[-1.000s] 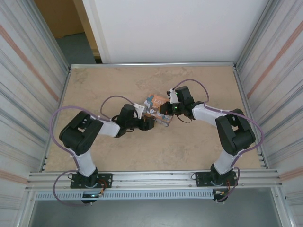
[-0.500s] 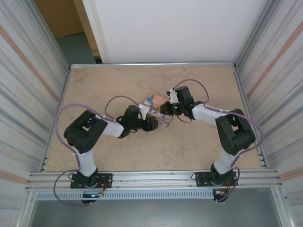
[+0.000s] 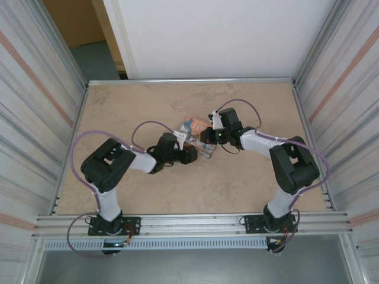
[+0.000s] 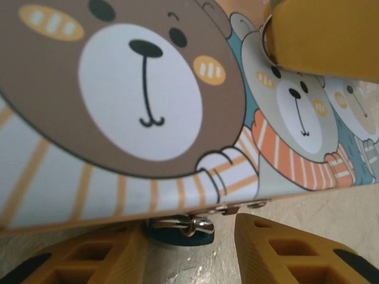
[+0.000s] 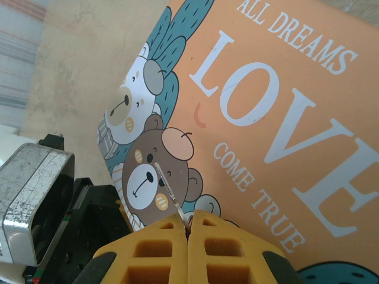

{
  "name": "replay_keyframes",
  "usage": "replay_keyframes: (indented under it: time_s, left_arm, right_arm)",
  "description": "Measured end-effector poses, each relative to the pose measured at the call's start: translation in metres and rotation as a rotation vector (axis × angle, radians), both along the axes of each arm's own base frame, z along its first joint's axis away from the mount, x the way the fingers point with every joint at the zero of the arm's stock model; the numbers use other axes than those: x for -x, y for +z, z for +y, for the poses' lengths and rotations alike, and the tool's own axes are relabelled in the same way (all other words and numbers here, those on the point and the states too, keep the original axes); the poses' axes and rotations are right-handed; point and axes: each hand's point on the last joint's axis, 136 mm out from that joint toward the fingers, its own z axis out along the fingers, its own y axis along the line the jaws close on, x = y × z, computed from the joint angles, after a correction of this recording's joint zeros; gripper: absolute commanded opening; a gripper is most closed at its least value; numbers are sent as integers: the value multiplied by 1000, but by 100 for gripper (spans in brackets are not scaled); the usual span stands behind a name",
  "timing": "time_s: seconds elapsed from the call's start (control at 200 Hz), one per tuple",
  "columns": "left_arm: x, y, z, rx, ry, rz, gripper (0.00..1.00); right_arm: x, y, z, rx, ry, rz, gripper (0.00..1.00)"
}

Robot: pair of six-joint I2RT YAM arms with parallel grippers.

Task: Unlock a padlock with a key

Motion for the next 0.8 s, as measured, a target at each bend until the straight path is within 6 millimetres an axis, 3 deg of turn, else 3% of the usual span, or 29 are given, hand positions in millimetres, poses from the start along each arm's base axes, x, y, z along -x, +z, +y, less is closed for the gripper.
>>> replay_keyframes:
  time_s: [0.321, 0.802]
  left_arm:
    - [-3, -2, -1, -9, 32, 8, 38]
    - [-6, -4, -3, -33, 70, 1, 20]
  right_arm:
    - [0, 0, 0, 9, -6, -6, 0]
    - [0, 1, 1, 15, -7, -12, 0]
